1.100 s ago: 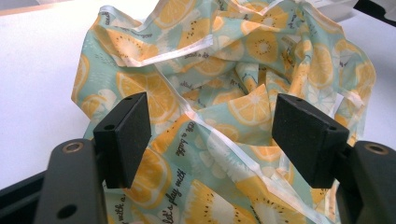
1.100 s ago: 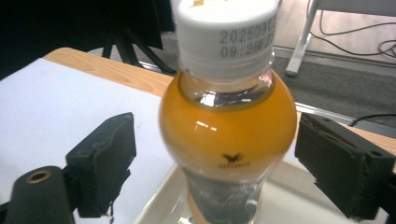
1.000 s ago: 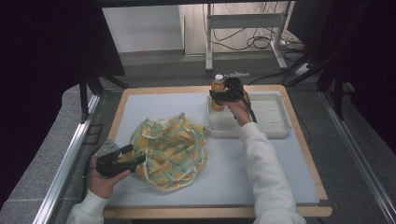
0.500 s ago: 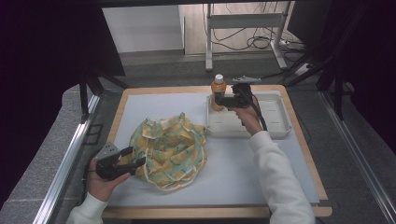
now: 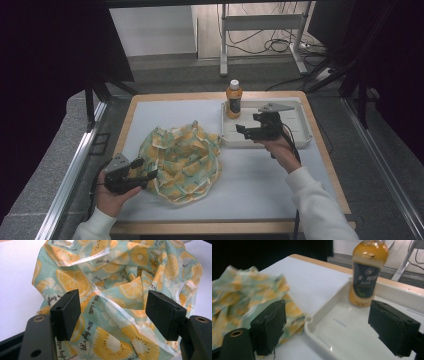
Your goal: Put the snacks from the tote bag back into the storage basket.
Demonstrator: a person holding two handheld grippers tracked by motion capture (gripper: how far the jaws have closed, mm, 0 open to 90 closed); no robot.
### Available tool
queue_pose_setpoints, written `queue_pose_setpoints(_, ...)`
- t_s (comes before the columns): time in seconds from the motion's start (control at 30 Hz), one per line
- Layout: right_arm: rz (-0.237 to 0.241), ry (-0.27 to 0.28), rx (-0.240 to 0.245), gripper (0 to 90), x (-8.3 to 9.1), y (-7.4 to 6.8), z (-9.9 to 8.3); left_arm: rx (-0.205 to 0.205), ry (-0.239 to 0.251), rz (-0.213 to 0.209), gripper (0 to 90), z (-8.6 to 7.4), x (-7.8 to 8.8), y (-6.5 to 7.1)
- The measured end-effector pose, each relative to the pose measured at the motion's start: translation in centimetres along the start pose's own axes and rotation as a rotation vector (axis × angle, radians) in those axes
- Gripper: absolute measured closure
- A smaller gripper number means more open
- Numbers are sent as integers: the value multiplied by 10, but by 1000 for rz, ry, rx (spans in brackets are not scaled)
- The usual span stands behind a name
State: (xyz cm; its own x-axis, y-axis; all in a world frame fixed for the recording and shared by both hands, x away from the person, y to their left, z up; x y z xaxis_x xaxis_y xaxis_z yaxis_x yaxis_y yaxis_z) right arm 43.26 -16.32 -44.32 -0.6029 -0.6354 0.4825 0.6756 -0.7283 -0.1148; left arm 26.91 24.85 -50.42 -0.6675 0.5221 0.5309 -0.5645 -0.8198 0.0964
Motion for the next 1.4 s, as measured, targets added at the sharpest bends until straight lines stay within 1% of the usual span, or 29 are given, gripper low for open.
queue_pose_setpoints(0.13, 38, -19, 26, 153, 18, -14, -20, -1, -2, -1, 290, 0, -1, 0)
queue_pose_setpoints(0.3, 62, -21, 38, 159, 37, -25, -41, -7, -6, -5, 290, 1, -3, 2)
queue_pose_setpoints(0.47, 73, -30, 39, 165, 49, -31, -69, -12, -10, -9, 289, 1, -4, 2)
queue_pose_setpoints(0.63, 62, -52, 43, 167, 54, -31, -87, -17, -13, -12, 287, 1, -5, 4)
queue_pose_setpoints(0.77, 45, -57, 42, 173, 56, -29, -94, -22, -14, -15, 287, 0, -5, 6)
queue_pose_setpoints(0.9, 33, -69, 39, 176, 50, -27, -99, -25, -17, -15, 287, 0, -5, 6)
queue_pose_setpoints(1.07, 31, -89, 69, 178, 43, -30, -103, -26, -22, -13, 286, -1, -5, 7)
queue_pose_setpoints(1.23, 27, -81, 77, 179, 43, -29, -102, -27, -27, -11, 285, -2, -5, 7)
queue_pose_setpoints(1.4, 27, -65, 74, 179, 44, -28, -101, -26, -28, -12, 281, -3, -5, 7)
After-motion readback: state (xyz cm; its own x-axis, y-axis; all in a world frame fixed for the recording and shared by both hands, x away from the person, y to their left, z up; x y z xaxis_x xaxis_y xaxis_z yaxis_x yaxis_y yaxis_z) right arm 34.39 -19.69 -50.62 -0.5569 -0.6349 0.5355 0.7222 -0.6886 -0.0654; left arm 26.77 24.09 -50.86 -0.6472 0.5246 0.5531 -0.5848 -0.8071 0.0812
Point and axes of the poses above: each handheld gripper's, and its own axes: x roughly backward along the jaws, z roughly out of its top, y roughly to its right, the point moved 2 cm from there along -x, roughly forward along the jaws, and after that the axes turned 2 degrees about -x, right-handed, at the moved point
